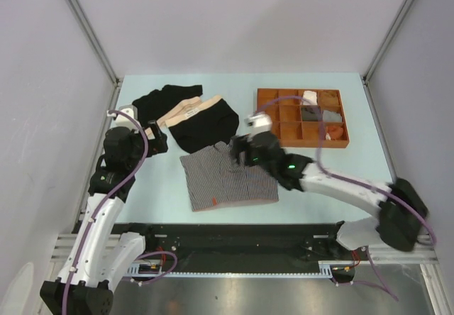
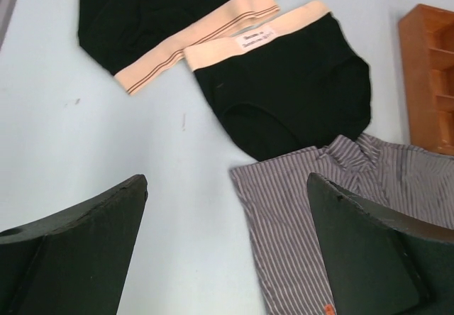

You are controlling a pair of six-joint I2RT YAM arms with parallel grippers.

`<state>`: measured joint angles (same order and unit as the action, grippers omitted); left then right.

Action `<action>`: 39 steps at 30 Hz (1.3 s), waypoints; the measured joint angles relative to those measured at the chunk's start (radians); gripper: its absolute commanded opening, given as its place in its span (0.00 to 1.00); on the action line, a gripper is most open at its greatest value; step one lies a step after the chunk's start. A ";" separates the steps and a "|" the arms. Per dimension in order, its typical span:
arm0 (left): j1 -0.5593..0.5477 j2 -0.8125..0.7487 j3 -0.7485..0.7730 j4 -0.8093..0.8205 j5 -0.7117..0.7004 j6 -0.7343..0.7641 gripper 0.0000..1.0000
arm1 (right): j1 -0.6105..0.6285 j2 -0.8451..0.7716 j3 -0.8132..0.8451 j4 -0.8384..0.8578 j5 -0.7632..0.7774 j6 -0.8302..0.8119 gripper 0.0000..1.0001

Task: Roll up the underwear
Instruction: Fold the underwear at the center of the board.

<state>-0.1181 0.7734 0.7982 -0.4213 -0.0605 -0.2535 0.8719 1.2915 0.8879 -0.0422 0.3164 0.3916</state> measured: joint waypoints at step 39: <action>0.069 0.009 0.000 -0.063 0.020 -0.043 1.00 | 0.514 0.826 0.647 -0.380 0.131 0.241 0.37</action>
<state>-0.0490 0.7822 0.7982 -0.4839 -0.0402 -0.2970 1.3857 2.1174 1.5345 -0.4217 0.4477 0.6327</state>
